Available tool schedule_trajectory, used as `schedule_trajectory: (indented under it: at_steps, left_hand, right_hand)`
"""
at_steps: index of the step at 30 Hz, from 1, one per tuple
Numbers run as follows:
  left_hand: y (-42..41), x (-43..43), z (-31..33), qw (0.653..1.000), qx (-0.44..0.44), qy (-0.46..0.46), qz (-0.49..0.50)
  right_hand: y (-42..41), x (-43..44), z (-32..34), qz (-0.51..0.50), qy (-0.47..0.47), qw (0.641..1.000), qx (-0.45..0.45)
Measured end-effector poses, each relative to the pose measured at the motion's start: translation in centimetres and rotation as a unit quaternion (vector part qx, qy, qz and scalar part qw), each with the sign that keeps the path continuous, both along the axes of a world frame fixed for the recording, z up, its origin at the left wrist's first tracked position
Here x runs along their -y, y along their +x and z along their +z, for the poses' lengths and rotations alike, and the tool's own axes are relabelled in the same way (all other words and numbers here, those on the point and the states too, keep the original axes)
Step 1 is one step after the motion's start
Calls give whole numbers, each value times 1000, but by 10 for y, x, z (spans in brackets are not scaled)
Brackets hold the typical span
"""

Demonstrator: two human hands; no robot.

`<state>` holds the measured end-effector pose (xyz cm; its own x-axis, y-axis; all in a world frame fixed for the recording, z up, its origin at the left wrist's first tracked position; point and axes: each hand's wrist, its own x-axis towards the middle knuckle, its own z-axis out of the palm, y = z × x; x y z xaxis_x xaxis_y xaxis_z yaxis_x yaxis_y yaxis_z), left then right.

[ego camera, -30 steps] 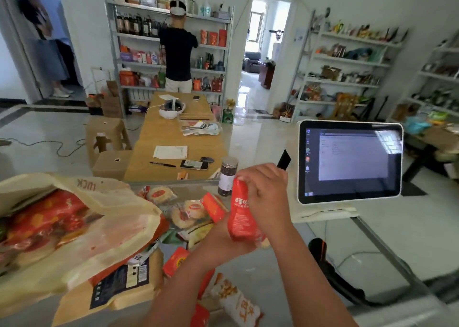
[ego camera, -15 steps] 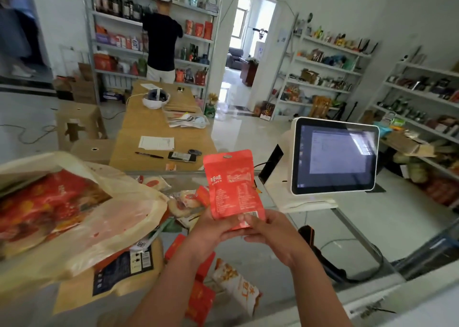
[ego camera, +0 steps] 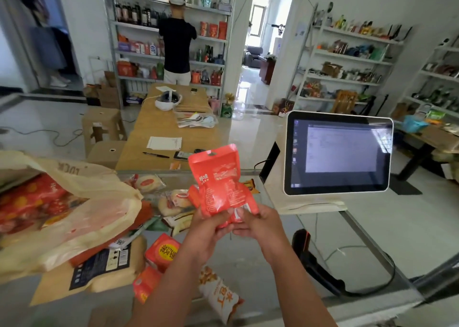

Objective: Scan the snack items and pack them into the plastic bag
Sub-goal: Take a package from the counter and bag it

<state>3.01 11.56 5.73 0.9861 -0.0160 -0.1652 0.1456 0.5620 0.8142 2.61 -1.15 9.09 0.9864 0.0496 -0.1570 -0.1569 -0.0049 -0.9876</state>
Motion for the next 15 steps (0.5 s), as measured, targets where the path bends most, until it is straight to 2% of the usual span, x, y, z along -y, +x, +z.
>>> schedule_trajectory:
  at_steps: [2,5,8,12,15]
  left_hand:
    - [3,13,4,1000,-21,-15,12]
    - [8,35,11,999,-25,11,33]
    - [11,60,11,993,-28,30,114]
    - [14,85,9,977,-21,58,206]
    - [13,94,12,985,-12,52,166]
  right_hand:
    - [7,12,2,27,4,1000,-1]
    - [17,30,0,40,-16,999,12]
    - [24,46,-2,40,-25,999,23]
    - [29,67,-1,88,28,996,8]
    - [30,82,-4,99,51,993,26]
